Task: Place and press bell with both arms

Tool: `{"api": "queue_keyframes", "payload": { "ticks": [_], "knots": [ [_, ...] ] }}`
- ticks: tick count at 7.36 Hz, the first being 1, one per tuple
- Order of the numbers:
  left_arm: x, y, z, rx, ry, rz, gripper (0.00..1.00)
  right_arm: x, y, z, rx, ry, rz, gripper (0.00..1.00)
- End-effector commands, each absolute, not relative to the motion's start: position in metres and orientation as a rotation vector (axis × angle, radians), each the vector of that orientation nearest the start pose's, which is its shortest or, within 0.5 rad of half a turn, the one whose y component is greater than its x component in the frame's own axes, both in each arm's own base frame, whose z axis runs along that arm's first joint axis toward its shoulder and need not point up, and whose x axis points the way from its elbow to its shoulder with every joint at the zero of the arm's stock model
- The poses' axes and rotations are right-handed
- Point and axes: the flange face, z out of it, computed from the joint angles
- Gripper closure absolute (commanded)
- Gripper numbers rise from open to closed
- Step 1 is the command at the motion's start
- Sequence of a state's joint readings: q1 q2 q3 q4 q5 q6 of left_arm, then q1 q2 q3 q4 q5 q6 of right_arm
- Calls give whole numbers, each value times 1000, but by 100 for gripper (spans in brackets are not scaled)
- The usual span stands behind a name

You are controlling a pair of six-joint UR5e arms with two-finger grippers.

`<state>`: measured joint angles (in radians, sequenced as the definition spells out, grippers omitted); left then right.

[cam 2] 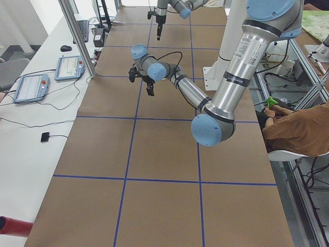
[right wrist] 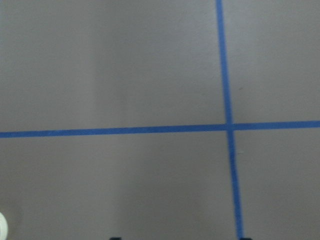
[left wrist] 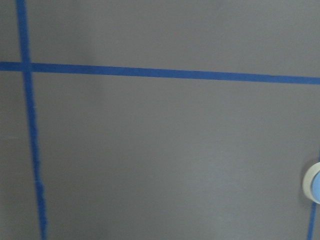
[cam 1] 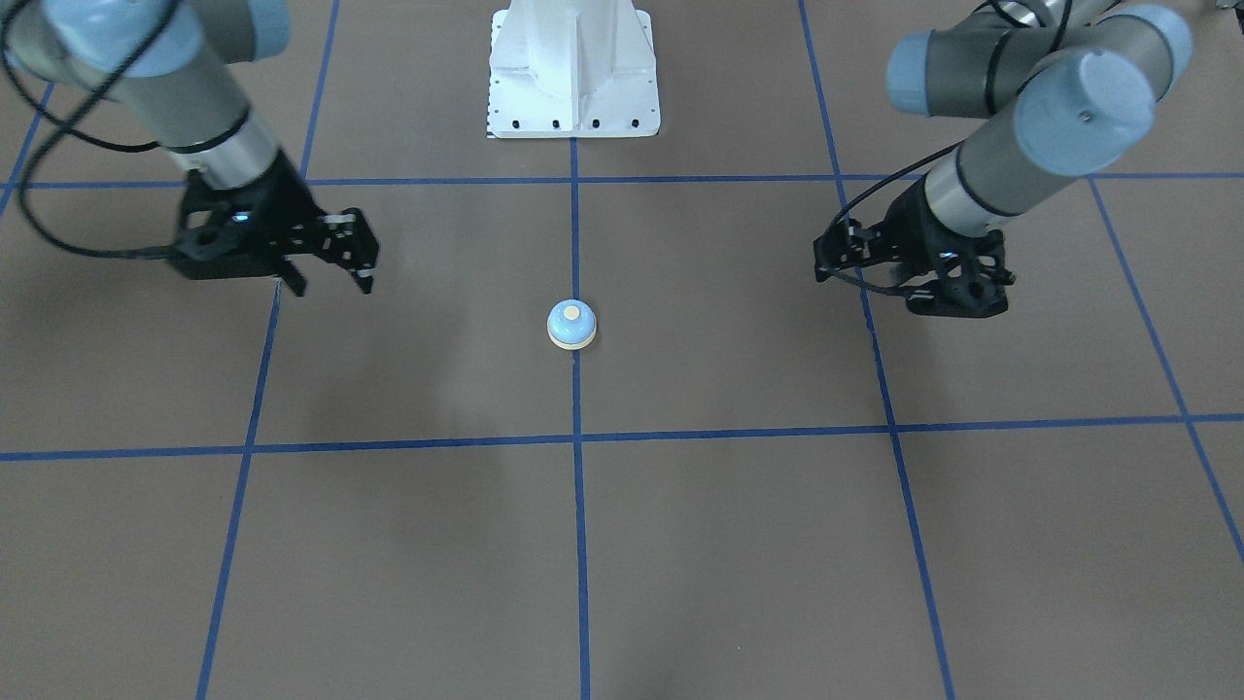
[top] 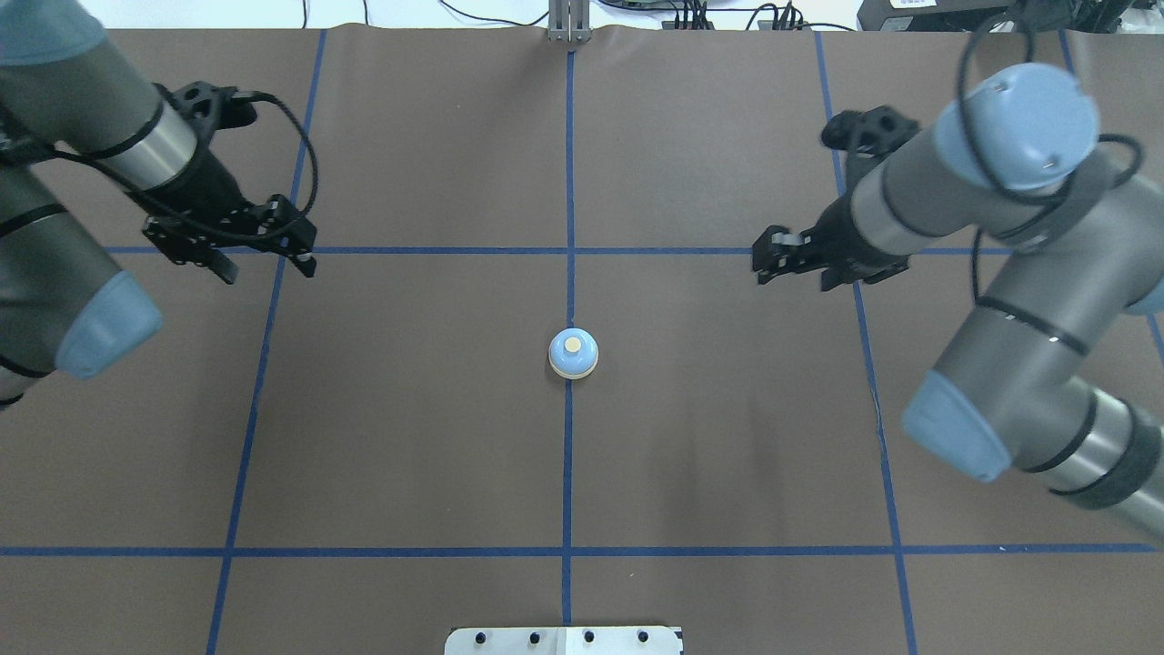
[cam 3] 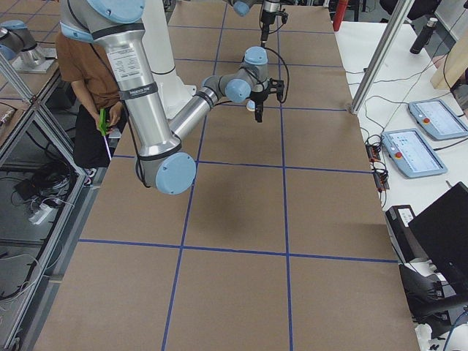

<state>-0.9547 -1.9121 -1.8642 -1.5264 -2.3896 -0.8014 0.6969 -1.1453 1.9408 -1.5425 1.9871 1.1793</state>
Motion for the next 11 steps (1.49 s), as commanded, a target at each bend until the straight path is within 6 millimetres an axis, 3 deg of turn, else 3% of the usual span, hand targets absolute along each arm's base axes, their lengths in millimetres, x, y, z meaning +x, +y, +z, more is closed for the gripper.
{"api": "queue_keyframes", "payload": {
  "ticks": [1,3,4,7,11],
  "knots": [
    [228,-494,375,-42,938,107,1,-489,-422,207,17,-872,117,100],
    [197,-478,400,-24,914,126,1,-568,-445,176,-52,-831,179,100],
    [195,-476,401,-23,912,124,1,-583,-436,176,-69,-825,177,100],
    [194,-474,400,-21,912,126,1,-602,-438,186,-64,-861,178,100],
    [192,-471,399,-18,911,127,1,-607,-445,178,-19,-852,196,100]
  ]
}}
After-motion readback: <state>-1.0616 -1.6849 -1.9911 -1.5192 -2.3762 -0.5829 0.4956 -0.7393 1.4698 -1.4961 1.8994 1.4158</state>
